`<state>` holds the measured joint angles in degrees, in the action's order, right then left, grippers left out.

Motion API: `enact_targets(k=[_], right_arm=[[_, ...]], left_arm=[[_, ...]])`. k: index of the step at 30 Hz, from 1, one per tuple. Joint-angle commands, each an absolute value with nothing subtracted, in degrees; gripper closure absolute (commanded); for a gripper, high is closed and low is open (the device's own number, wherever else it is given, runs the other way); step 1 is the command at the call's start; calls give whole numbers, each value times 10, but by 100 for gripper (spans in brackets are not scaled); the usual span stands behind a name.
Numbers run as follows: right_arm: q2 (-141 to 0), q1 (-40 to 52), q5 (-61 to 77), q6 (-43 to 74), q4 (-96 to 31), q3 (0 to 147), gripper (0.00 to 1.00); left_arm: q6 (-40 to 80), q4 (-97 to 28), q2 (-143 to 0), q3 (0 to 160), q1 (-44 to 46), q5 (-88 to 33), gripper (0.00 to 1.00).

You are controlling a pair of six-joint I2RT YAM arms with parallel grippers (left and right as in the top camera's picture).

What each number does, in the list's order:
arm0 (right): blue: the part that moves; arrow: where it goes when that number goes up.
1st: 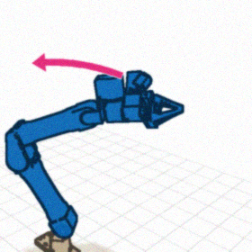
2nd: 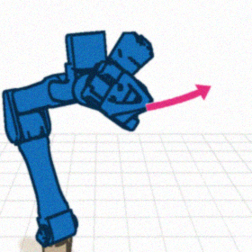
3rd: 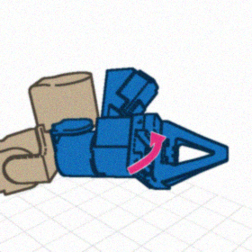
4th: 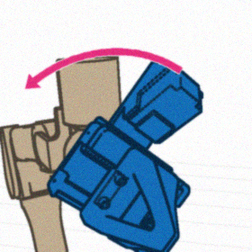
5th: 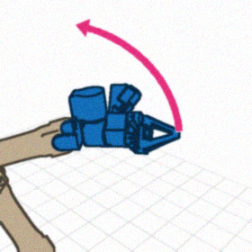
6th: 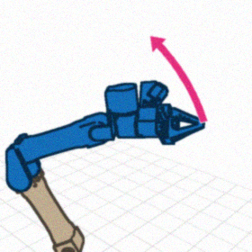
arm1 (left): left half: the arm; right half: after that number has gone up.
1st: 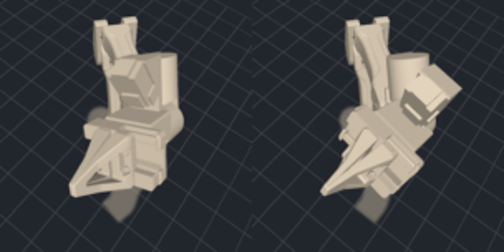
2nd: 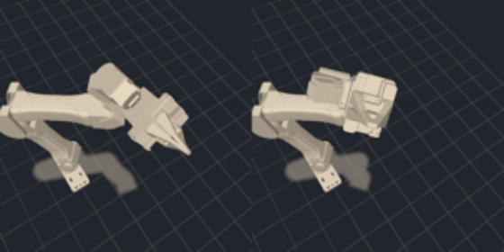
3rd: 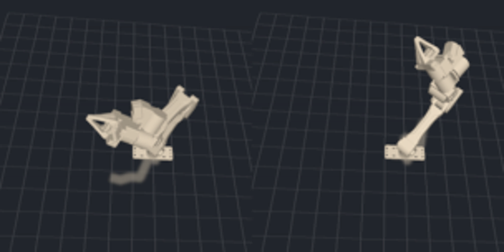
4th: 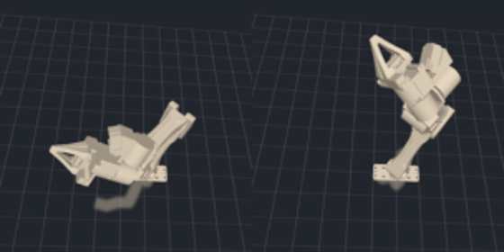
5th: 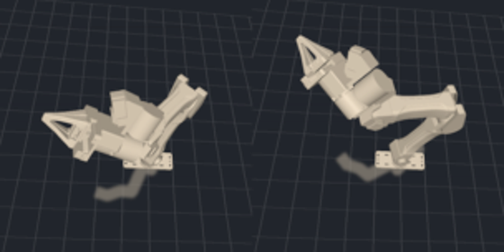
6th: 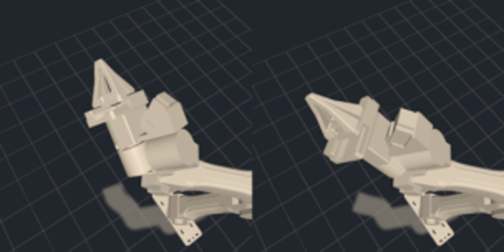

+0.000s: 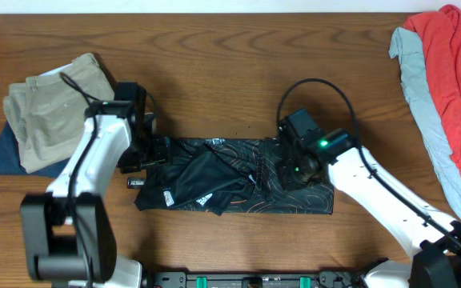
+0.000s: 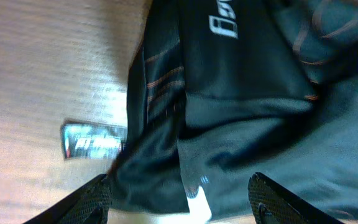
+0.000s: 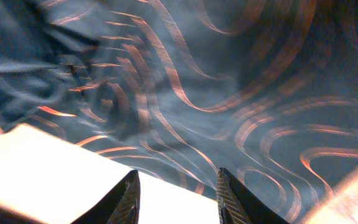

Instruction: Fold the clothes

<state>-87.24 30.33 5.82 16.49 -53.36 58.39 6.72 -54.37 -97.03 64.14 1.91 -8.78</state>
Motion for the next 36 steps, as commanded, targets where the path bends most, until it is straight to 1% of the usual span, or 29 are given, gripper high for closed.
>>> enact_targets(k=[1, 6, 13, 14, 16, 17, 19, 20, 22, 24, 25, 29, 34, 36], right_arm=[[-858, 277, 6, 199, -554, 583, 62], [-852, 234, 2, 199, -585, 583, 64], [-852, 186, 2, 197, -596, 583, 65], [-852, 182, 2, 197, -596, 583, 65], [-852, 174, 2, 197, -596, 583, 65], [-852, 171, 1, 197, -596, 583, 65], [-852, 162, -4, 196, -596, 583, 65], [-851, 157, -10, 196, -596, 583, 65], [-849, 147, -20, 193, -597, 583, 66], [-846, 134, -25, 183, -596, 583, 66], [-844, 125, -32, 181, -596, 583, 66], [-833, 83, -48, 166, -596, 583, 65], [-828, 20, -67, 155, -596, 583, 65], [-828, -5, -66, 156, -596, 583, 62]], left_arm=[[34, -530, -1013, 639, 17, -77, 28], [34, -499, -1060, 639, 17, -25, 27], [39, -483, -1111, 639, 17, -37, 29], [39, -485, -1117, 638, 17, -46, 31], [39, -488, -1128, 637, 17, -69, 40], [39, -489, -1131, 636, 17, -79, 45], [39, -492, -1132, 633, 17, -94, 63], [39, -494, -1132, 633, 17, -99, 68], [39, -499, -1132, 633, 17, -99, 76], [39, -503, -1131, 634, 17, -99, 81], [39, -503, -1130, 634, 17, -98, 86], [46, -527, -1116, 658, 10, -91, 92], [84, -595, -1077, 722, -15, -23, 92], [96, -623, -1056, 749, -25, -19, 92]])
